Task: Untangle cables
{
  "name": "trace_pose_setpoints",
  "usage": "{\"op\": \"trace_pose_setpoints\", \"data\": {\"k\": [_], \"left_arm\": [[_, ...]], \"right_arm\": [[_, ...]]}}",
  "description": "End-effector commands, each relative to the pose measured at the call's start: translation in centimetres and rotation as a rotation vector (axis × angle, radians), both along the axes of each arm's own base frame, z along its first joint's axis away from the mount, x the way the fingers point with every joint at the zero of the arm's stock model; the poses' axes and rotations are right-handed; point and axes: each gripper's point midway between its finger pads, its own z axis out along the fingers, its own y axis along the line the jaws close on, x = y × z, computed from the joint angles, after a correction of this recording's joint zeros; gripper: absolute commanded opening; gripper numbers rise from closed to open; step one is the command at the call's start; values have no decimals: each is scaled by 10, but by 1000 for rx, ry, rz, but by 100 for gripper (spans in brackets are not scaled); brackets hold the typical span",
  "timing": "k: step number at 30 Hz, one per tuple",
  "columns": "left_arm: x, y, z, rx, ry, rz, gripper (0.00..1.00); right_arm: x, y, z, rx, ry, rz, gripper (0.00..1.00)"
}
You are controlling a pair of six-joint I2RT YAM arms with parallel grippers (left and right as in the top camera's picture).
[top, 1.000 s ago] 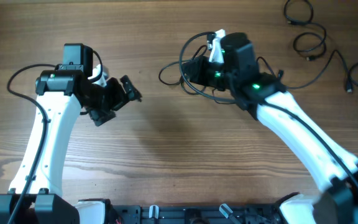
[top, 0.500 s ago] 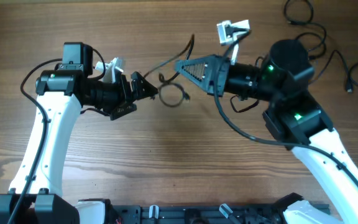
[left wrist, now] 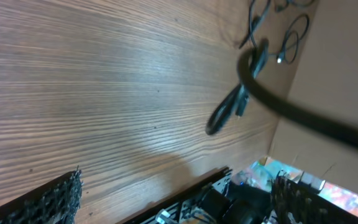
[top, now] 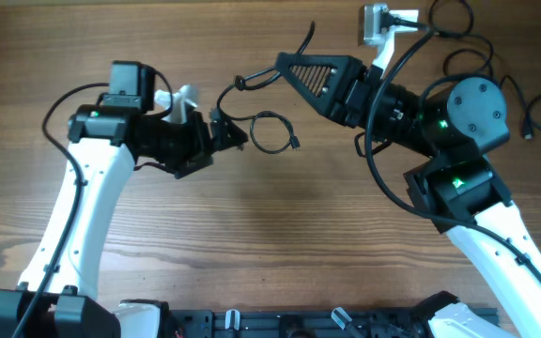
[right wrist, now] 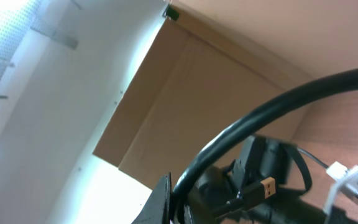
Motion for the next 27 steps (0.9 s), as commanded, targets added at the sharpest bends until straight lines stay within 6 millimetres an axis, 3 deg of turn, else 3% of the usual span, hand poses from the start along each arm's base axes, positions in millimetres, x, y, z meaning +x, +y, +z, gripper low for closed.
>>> {"op": "trace_pose_setpoints", "data": {"k": [1,4,6,8,10,16,20,25,27], "left_arm": [[-3,-18,-3,20,-26,-60,98],[-2,-31,-8,81,-79,-102,95],[-1,-39,-13,135,-73,-67,98],[1,-56,-10,144,-126,-95,98],[10,-68,-6,169,-215,-108,86],[12,-98,6,118,-282,-122,81],[17,-95,1,194,-302,-75,73],[23,-99,5,174,-319,-53,74],[25,-100,7,169,-329,-51,79]], "right_arm": [[-2,-7,21,56,-24,-38,4],[-4,-10,32,106,-23,-33,4],[-4,-11,34,122,-10,-29,4],[-4,-10,34,121,-10,-28,4],[-5,-10,34,123,-2,-19,4],[5,-16,38,164,30,-77,4],[12,-33,60,270,-8,-165,4],[13,-45,79,346,-61,-219,4],[13,-46,79,347,-61,-222,4]]}}
